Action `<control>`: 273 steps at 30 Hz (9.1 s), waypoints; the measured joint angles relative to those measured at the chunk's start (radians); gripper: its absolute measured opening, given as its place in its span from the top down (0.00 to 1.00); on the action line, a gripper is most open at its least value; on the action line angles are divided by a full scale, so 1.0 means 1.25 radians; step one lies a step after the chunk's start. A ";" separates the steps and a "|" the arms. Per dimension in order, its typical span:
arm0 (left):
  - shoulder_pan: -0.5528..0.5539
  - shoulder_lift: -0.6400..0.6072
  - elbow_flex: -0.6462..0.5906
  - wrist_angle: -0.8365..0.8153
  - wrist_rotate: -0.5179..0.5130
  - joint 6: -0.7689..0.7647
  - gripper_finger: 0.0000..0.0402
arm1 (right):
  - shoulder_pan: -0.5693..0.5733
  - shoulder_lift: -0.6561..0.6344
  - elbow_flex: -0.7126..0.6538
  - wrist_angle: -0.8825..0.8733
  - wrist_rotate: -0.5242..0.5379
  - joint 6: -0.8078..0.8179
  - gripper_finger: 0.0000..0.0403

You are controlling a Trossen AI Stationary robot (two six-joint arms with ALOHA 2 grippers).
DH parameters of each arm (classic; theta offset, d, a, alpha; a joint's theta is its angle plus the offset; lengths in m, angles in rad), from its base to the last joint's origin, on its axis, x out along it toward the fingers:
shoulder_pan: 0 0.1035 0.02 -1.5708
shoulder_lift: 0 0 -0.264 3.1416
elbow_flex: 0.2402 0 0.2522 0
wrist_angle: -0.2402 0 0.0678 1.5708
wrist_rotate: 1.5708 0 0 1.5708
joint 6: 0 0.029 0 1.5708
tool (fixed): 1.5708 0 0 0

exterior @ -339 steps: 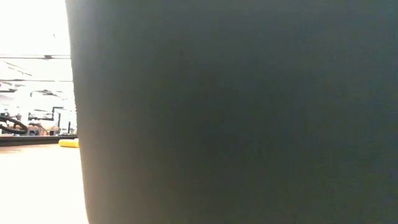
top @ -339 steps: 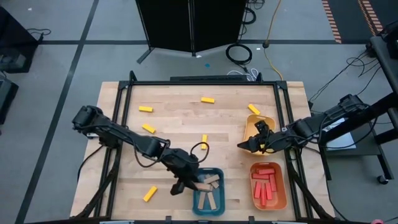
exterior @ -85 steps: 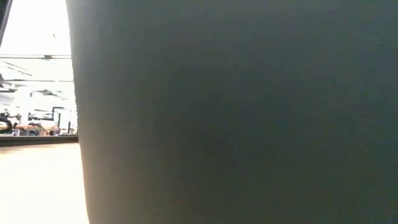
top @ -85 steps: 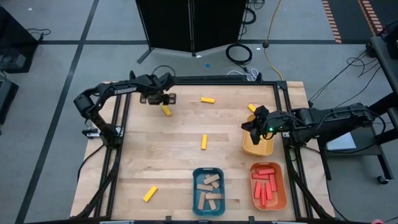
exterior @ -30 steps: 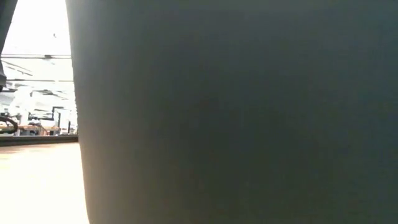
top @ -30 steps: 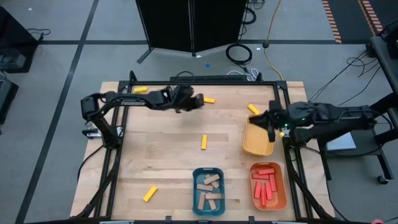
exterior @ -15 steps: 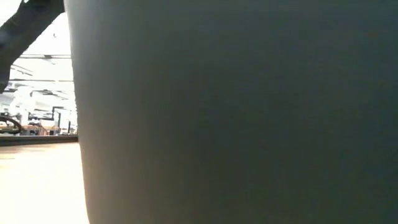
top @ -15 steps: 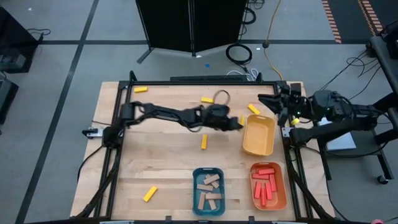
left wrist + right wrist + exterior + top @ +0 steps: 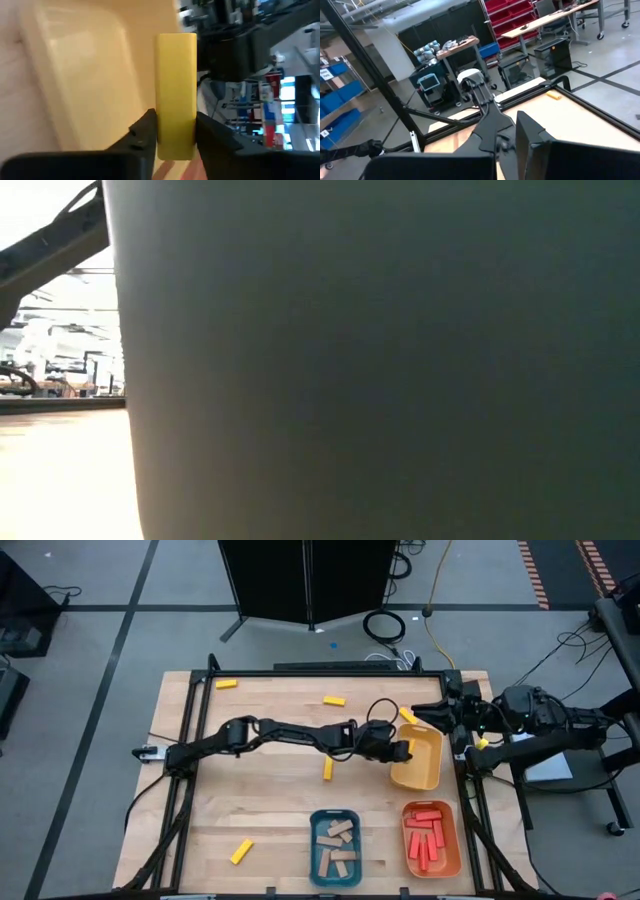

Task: Sort blocks
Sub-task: Put the yellow block into the yellow bin

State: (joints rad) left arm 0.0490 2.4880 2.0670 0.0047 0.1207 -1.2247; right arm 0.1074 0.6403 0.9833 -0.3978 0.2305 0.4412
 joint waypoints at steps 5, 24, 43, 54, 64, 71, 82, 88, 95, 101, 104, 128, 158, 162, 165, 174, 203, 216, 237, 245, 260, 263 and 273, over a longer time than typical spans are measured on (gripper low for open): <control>0.001 0.000 0.000 -0.007 0.012 0.004 0.45 | 0.000 -0.002 0.000 0.004 -0.001 -0.001 1.00; 0.135 -0.261 0.002 -0.617 -0.049 0.900 0.31 | -0.001 -0.005 0.019 -0.003 0.003 -0.014 1.00; 0.362 -0.178 -0.012 -0.763 0.077 1.421 0.31 | -0.003 0.107 0.019 -0.044 0.111 0.023 1.00; 0.241 -0.196 -0.012 -0.772 0.068 1.133 0.31 | -0.002 0.151 0.019 -0.054 0.108 0.111 1.00; 0.102 -0.205 -0.012 -0.711 0.071 1.176 0.31 | -0.001 0.144 0.019 -0.059 0.081 0.212 1.00; 0.089 -0.208 -0.012 -0.689 0.051 1.021 0.31 | -0.001 0.145 0.019 -0.060 0.084 0.253 1.00; 0.056 -0.213 -0.012 -0.718 -0.077 0.913 0.31 | -0.001 0.145 0.019 -0.076 0.090 0.234 1.00; 0.028 -0.224 -0.013 -0.765 -0.183 0.902 0.31 | -0.002 0.145 0.019 -0.088 0.091 0.221 1.00; 0.014 -0.323 -0.099 -0.790 -0.319 0.883 0.31 | -0.008 0.145 0.019 -0.104 0.128 0.161 1.00; 0.012 -0.491 -0.392 -0.610 -0.351 0.723 0.31 | -0.034 0.145 0.019 -0.102 0.155 0.129 1.00; 0.013 -0.553 -0.505 -0.520 -0.332 0.599 0.31 | -0.048 0.145 0.019 -0.100 0.155 0.110 1.00; -0.148 -0.379 -0.547 -0.428 -0.405 -0.141 0.31 | -0.079 0.150 0.019 -0.183 -0.075 0.080 1.00; -0.207 -0.190 -0.398 -0.574 -0.517 -0.182 0.71 | -0.079 0.150 0.019 -0.169 -0.123 0.044 1.00; -0.205 -0.210 -0.398 -0.583 -0.502 -0.126 0.79 | -0.079 0.143 0.019 -0.167 -0.123 0.044 1.00; -0.205 -0.237 -0.404 -0.541 -0.488 -0.033 0.79 | -0.079 0.129 0.019 -0.166 -0.123 0.044 1.00; -0.150 -0.246 -0.401 0.078 -0.457 0.467 0.79 | -0.081 0.092 0.019 -0.142 -0.044 0.020 1.00; -0.021 0.014 0.057 -0.006 -0.107 0.629 0.58 | -0.081 0.043 0.019 -0.116 -0.019 0.040 1.00; -0.015 -0.009 0.056 -0.022 0.035 0.743 0.56 | -0.081 0.032 0.019 -0.116 -0.019 0.035 1.00; 0.050 -0.297 -0.122 -0.585 -0.129 0.990 0.56 | -0.081 -0.039 0.019 -0.116 0.065 -0.072 1.00; -0.074 -0.641 -0.474 -0.871 -0.187 0.614 0.56 | -0.081 -0.020 0.019 -0.117 0.043 -0.120 1.00; -0.544 -0.672 -0.729 -0.785 0.175 -0.262 0.56 | -0.079 0.087 0.019 -0.066 -0.085 -0.220 1.00; -0.565 -0.623 -0.730 -0.789 0.172 -0.273 0.56 | -0.079 0.112 0.019 -0.064 -0.084 -0.183 1.00; -0.582 -0.510 -0.729 -0.693 0.134 -0.227 0.56 | -0.079 0.200 0.019 -0.063 -0.082 -0.106 1.00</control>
State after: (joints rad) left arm -0.6783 1.8504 1.1553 -0.8617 0.2883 -1.5089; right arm 0.0082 0.8901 1.0067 -0.4763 0.1280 0.3081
